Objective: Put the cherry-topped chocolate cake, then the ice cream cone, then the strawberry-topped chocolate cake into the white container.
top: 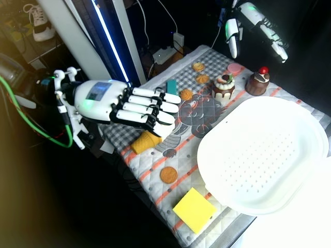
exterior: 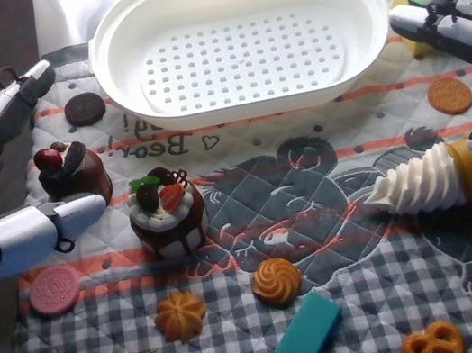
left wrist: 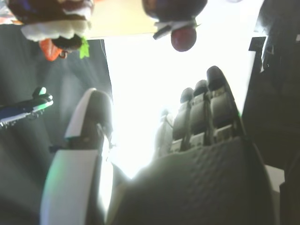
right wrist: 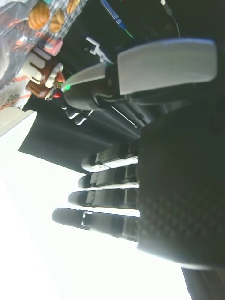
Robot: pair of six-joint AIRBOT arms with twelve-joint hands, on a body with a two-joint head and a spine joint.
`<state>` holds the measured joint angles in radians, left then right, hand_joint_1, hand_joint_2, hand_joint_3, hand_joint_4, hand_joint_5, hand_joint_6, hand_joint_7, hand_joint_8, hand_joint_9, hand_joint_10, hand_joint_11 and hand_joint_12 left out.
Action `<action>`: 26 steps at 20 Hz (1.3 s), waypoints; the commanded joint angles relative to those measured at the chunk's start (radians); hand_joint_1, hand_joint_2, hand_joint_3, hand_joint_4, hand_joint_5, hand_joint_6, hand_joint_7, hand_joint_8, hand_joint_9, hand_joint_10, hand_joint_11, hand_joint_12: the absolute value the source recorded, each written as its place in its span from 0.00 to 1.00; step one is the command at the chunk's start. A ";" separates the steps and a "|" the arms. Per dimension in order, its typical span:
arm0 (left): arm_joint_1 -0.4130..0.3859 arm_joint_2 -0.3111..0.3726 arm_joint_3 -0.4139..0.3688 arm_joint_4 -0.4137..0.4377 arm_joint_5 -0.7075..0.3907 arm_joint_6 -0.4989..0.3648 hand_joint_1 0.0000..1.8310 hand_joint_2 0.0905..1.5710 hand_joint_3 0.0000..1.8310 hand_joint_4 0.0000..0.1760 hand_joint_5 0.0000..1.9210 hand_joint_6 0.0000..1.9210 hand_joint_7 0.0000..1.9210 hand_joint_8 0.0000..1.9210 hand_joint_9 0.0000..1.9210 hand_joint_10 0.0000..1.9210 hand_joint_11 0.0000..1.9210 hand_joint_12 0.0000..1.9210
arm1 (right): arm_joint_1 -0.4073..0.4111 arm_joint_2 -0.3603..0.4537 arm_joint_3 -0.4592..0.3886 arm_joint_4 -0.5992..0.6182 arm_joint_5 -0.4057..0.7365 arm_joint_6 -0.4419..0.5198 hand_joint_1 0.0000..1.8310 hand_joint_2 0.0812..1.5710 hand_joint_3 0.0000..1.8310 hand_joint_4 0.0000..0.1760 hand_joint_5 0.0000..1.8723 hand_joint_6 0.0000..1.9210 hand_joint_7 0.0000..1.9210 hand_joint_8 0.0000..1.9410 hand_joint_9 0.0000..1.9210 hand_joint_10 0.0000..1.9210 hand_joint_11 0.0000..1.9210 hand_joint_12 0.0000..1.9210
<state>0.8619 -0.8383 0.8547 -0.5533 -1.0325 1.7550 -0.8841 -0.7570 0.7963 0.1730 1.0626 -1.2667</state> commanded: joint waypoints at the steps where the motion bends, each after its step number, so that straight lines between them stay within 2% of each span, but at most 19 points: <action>1: -0.009 0.002 0.006 0.016 -0.117 -0.005 0.51 0.71 0.00 0.46 0.02 0.01 0.00 0.00 0.00 0.00 0.00 0.19 | 0.009 0.002 0.002 -0.001 0.136 0.001 0.41 0.77 0.01 0.00 0.00 0.00 0.00 0.00 0.00 0.00 0.00 0.68; 2: -0.010 0.000 0.010 0.010 -0.113 -0.005 0.52 0.72 0.00 0.40 0.02 0.01 0.00 0.00 0.00 0.00 0.00 0.18 | 0.007 0.001 0.001 0.003 0.142 0.002 0.41 0.77 0.01 0.00 0.00 0.00 0.00 0.00 0.00 0.00 0.00 0.69; 5: -0.023 -0.018 0.034 -0.016 -0.084 -0.005 0.56 0.72 0.00 0.40 0.03 0.00 0.00 0.00 0.00 0.00 0.00 0.20 | 0.003 0.000 0.001 0.006 0.145 0.006 0.42 0.77 0.00 0.00 0.00 0.00 0.00 0.00 0.00 0.00 0.00 0.64; 7: -0.031 -0.029 0.049 -0.029 -0.063 -0.005 0.54 0.72 0.00 0.47 0.02 0.00 0.00 0.00 0.00 0.00 0.00 0.34 | 0.002 -0.001 0.001 0.006 0.146 0.007 0.43 0.78 0.00 0.00 0.00 0.00 0.00 0.00 0.00 0.00 0.00 0.63; 9: -0.042 -0.044 0.072 -0.050 -0.030 -0.005 0.52 0.73 0.00 0.53 0.02 0.00 0.00 0.00 0.00 0.00 0.00 0.36 | 0.002 -0.001 0.001 0.006 0.150 0.009 0.42 0.78 0.00 0.00 0.00 0.00 0.00 0.00 0.00 0.00 0.00 0.63; 10: -0.045 -0.053 0.083 -0.060 -0.017 -0.005 0.55 0.72 0.00 0.45 0.03 0.00 0.00 0.00 0.00 0.00 0.00 0.36 | 0.002 -0.001 0.000 0.006 0.151 0.010 0.41 0.78 0.00 0.00 0.00 0.00 0.00 0.00 0.00 0.00 0.00 0.58; 12: -0.058 -0.073 0.112 -0.080 0.026 -0.005 0.56 0.72 0.00 0.48 0.04 0.00 0.00 0.00 0.00 0.00 0.00 0.48 | -0.001 -0.002 -0.001 0.006 0.155 0.013 0.41 0.79 0.00 0.00 0.00 0.00 0.00 0.00 0.00 0.00 0.00 0.47; 14: -0.070 -0.092 0.138 -0.094 0.062 -0.005 0.57 0.71 0.00 0.35 0.08 0.00 0.00 0.00 0.00 0.00 0.00 0.47 | -0.004 -0.002 -0.001 0.006 0.156 0.016 0.38 0.79 0.00 0.00 0.00 0.00 0.00 0.00 0.00 0.00 0.00 0.41; 15: -0.079 -0.105 0.157 -0.103 0.085 -0.004 0.59 0.70 0.00 0.31 0.11 0.01 0.03 0.01 0.06 0.02 0.00 0.58 | -0.005 -0.002 -0.001 0.007 0.156 0.017 0.39 0.79 0.00 0.00 0.00 0.00 0.00 0.00 0.00 0.00 0.00 0.40; 16: -0.087 -0.117 0.174 -0.114 0.110 -0.004 0.60 0.68 0.00 0.35 0.13 0.01 0.07 0.01 0.09 0.03 0.00 0.64 | -0.006 -0.002 -0.001 0.007 0.157 0.019 0.40 0.79 0.00 0.00 0.00 0.00 0.00 0.00 0.00 0.00 0.00 0.39; 18: -0.102 -0.139 0.209 -0.128 0.161 -0.004 0.58 0.69 0.00 0.57 0.15 0.01 0.08 0.00 0.08 0.02 0.00 0.69 | -0.008 -0.002 -0.001 0.008 0.158 0.020 0.42 0.78 0.00 0.00 0.00 0.00 0.00 0.00 0.00 0.00 0.00 0.31; 19: -0.110 -0.152 0.229 -0.133 0.193 -0.003 0.58 0.67 0.00 0.47 0.19 0.01 0.13 0.00 0.11 0.10 0.00 0.80 | -0.009 -0.002 -0.001 0.009 0.159 0.022 0.43 0.78 0.00 0.00 0.00 0.00 0.00 0.00 0.00 0.00 0.00 0.25; 20: -0.114 -0.160 0.240 -0.135 0.214 -0.003 0.58 0.67 0.00 0.39 0.23 0.01 0.16 0.00 0.09 0.26 0.00 0.87 | -0.010 -0.002 -0.001 0.009 0.159 0.022 0.43 0.79 0.00 0.00 0.00 0.00 0.00 0.00 0.00 0.00 0.00 0.19; 21: -0.119 -0.167 0.250 -0.135 0.232 -0.002 0.60 0.67 0.00 0.23 0.27 0.02 0.18 0.01 0.08 0.42 0.01 0.94 | -0.011 -0.002 -0.001 0.010 0.160 0.022 0.43 0.79 0.00 0.00 0.00 0.00 0.00 0.00 0.00 0.00 0.00 0.21; 22: -0.124 -0.172 0.255 -0.135 0.245 0.004 0.65 0.66 0.00 0.00 0.33 0.06 0.25 0.04 0.12 0.63 0.10 0.99 | -0.011 -0.002 -0.001 0.011 0.160 0.022 0.40 0.80 0.00 0.00 0.00 0.00 0.00 0.00 0.00 0.00 0.00 0.13; 23: -0.133 -0.177 0.259 -0.136 0.261 0.025 0.67 0.67 0.00 0.00 0.29 0.25 0.24 0.23 0.14 0.73 0.12 1.00 | -0.013 -0.002 -0.001 0.013 0.160 0.023 0.39 0.80 0.00 0.00 0.00 0.00 0.00 0.00 0.00 0.00 0.00 0.07; 24: -0.144 -0.185 0.261 -0.150 0.278 0.079 0.68 0.68 0.00 0.00 0.24 0.42 0.20 0.37 0.13 0.76 0.11 1.00 | -0.014 -0.002 -0.001 0.014 0.160 0.024 0.41 0.80 0.00 0.00 0.00 0.00 0.00 0.00 0.00 0.00 0.00 0.01; 25: -0.155 -0.191 0.261 -0.165 0.287 0.134 0.70 0.68 0.00 0.00 0.24 0.49 0.20 0.45 0.17 0.83 0.20 1.00 | -0.016 -0.002 -0.001 0.014 0.161 0.024 0.40 0.79 0.00 0.00 0.00 0.00 0.00 0.00 0.00 0.00 0.00 0.00; 26: -0.164 -0.194 0.260 -0.174 0.291 0.171 0.64 0.78 0.01 0.00 0.33 0.66 0.31 0.75 0.26 0.97 0.37 1.00 | -0.016 -0.002 -0.001 0.015 0.161 0.024 0.42 0.79 0.00 0.00 0.00 0.00 0.00 0.00 0.00 0.00 0.02 0.01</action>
<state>0.7029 -1.0309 1.1145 -0.7460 -0.6975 1.9240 -0.9028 -0.7628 0.7963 0.1913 1.0958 -1.2442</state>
